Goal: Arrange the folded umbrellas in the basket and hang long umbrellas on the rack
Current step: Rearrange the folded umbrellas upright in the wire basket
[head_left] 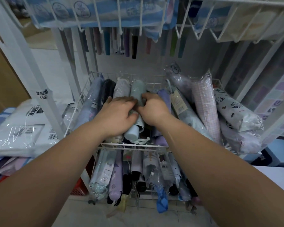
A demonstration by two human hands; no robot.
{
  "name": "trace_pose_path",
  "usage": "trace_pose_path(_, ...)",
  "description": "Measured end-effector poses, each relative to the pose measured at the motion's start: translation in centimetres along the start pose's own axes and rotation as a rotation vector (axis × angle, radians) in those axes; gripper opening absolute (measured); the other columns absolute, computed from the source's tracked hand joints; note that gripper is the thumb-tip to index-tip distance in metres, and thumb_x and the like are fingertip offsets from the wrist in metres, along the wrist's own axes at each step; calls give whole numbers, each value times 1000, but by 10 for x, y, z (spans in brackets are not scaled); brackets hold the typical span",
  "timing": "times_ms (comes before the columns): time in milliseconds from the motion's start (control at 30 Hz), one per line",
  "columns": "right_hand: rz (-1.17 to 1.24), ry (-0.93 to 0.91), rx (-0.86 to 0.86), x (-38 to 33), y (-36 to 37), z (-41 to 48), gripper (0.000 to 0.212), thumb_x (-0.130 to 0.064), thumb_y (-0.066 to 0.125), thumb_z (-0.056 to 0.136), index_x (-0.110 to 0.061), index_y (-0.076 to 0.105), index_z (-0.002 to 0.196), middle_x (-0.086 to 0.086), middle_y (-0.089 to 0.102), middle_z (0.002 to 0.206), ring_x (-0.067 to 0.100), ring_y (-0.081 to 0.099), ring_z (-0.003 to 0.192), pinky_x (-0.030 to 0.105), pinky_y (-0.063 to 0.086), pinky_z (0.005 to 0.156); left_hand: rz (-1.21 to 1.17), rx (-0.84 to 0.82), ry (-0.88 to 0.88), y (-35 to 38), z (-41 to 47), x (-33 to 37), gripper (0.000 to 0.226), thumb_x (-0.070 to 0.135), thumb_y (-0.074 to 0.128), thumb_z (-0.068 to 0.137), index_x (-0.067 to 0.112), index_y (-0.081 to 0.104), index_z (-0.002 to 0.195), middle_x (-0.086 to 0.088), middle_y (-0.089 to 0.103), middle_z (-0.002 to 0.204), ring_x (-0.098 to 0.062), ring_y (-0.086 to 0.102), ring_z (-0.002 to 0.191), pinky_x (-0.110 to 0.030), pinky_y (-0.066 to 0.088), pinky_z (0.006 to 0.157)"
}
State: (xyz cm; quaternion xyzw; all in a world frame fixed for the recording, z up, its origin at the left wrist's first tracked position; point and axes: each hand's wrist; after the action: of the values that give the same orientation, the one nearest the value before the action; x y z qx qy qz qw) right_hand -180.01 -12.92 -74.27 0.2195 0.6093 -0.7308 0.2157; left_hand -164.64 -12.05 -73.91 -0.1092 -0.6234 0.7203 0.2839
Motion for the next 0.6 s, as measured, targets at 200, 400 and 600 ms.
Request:
trace_pose_path(200, -155, -72, 20, 1, 3, 4, 25, -29, 60, 95, -9, 66, 109, 12, 70, 107, 31, 64, 100, 26, 36, 74, 81, -123, -12, -2, -3, -8, 93, 76, 57, 81, 31, 27, 157, 8, 26, 165, -20, 13, 155, -68, 9, 119)
trace_pose_path(400, -375, -195, -43, 1, -7, -6, 31, -32, 57, 97, -7, 61, 115, 15, 67, 113, 33, 60, 108, 30, 37, 77, 118, -125, 0, 0, 1, -7, 86, 77, 56, 80, 34, 38, 152, 13, 31, 162, -18, 10, 155, -69, 5, 118)
trace_pose_path(600, -623, -258, -134, 16, -26, -17, 60, -60, 47, 95, -31, 43, 148, -1, 56, 145, 31, 28, 145, 53, 18, 117, 78, -99, -35, -2, 4, -3, 78, 63, 56, 89, 30, 32, 155, 10, 22, 166, -18, 11, 155, -67, 10, 119)
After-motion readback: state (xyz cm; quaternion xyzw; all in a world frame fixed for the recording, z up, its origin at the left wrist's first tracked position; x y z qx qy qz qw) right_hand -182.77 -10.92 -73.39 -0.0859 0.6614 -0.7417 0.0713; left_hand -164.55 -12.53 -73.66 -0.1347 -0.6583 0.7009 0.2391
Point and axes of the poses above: each hand's wrist, its own z-axis towards the middle knuckle, its own y-axis out of the palm, x = y × z
